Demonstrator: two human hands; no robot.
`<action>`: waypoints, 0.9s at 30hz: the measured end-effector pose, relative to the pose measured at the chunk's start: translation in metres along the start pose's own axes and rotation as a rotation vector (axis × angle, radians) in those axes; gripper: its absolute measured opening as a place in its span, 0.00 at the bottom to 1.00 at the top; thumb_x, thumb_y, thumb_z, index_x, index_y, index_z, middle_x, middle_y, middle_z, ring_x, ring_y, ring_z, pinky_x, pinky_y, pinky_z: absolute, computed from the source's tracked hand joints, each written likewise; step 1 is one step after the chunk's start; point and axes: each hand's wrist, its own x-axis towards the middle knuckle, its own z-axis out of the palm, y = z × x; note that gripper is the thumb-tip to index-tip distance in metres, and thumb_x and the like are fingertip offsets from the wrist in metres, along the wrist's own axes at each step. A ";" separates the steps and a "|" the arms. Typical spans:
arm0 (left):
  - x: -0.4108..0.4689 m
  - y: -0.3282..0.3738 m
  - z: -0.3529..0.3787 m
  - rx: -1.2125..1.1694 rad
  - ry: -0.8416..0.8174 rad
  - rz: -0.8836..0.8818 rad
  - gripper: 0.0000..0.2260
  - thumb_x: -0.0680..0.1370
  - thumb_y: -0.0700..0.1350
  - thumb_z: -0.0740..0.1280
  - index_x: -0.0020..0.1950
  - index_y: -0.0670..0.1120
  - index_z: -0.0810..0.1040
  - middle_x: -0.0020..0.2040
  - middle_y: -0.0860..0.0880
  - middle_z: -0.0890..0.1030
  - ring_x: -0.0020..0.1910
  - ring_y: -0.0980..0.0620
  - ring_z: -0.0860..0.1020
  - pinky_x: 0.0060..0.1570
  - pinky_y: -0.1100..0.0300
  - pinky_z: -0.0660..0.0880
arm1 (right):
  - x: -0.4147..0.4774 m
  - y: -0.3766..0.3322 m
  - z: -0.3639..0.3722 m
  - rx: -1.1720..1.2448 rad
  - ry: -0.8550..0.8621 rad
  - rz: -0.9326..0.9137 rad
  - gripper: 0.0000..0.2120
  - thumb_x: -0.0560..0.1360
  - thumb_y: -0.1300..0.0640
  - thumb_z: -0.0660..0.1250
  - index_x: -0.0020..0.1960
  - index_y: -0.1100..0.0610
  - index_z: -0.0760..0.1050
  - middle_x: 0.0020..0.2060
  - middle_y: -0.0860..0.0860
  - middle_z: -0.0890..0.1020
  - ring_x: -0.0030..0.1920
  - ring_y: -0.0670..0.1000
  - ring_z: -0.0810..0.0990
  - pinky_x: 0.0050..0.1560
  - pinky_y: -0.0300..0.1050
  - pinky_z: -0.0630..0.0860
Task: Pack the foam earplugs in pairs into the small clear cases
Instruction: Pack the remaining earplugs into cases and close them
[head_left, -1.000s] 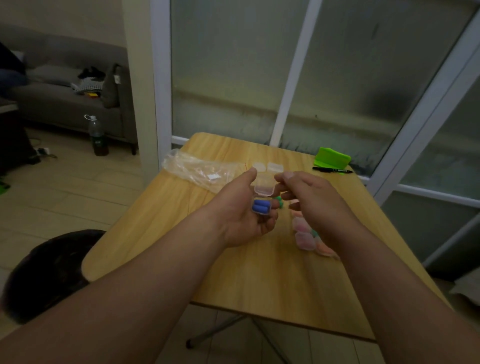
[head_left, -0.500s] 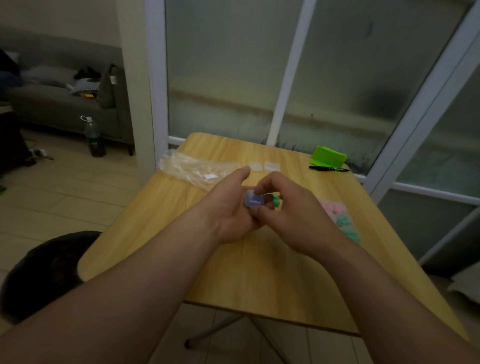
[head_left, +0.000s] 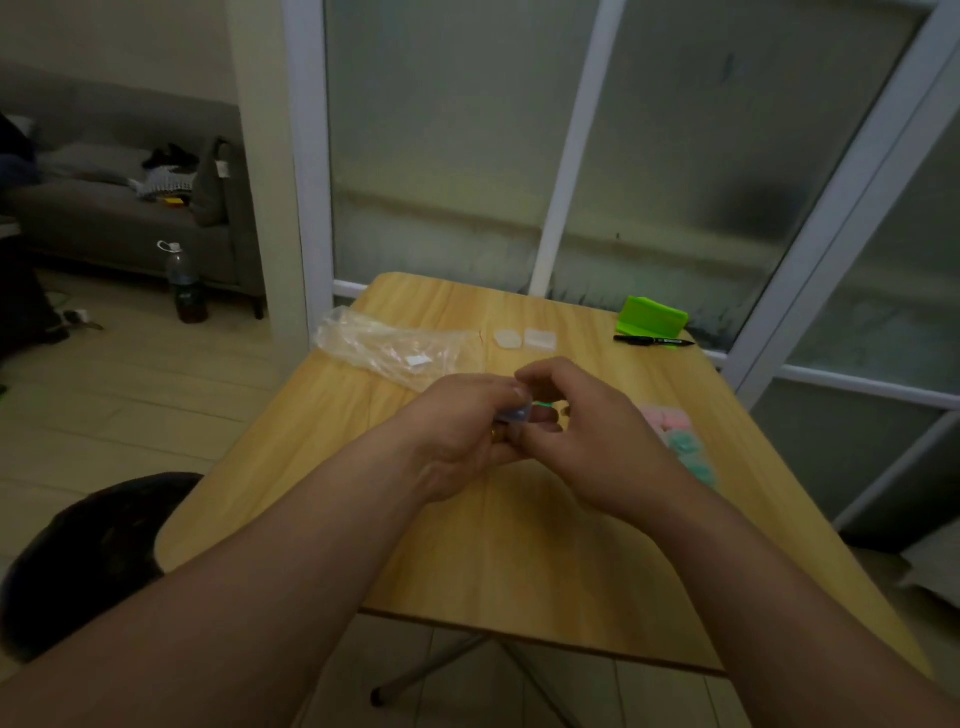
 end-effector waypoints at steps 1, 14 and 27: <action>0.000 -0.001 0.000 0.013 0.007 0.006 0.13 0.85 0.36 0.62 0.66 0.35 0.80 0.60 0.36 0.85 0.58 0.42 0.86 0.54 0.51 0.85 | -0.001 0.000 0.002 -0.006 0.006 -0.007 0.18 0.77 0.53 0.75 0.65 0.47 0.77 0.58 0.41 0.82 0.57 0.37 0.79 0.52 0.27 0.73; -0.005 0.005 0.001 0.169 0.006 0.055 0.10 0.85 0.40 0.65 0.64 0.43 0.82 0.56 0.39 0.86 0.53 0.45 0.87 0.51 0.50 0.85 | 0.006 0.005 0.002 -0.104 0.038 -0.034 0.15 0.78 0.49 0.72 0.64 0.47 0.78 0.55 0.43 0.80 0.55 0.43 0.77 0.56 0.45 0.79; 0.013 0.036 -0.011 -0.040 0.373 0.126 0.07 0.83 0.43 0.64 0.59 0.42 0.79 0.50 0.43 0.86 0.41 0.48 0.85 0.40 0.56 0.84 | 0.058 0.068 -0.021 -0.276 0.023 0.165 0.16 0.77 0.50 0.74 0.64 0.50 0.80 0.56 0.46 0.82 0.56 0.47 0.79 0.54 0.44 0.75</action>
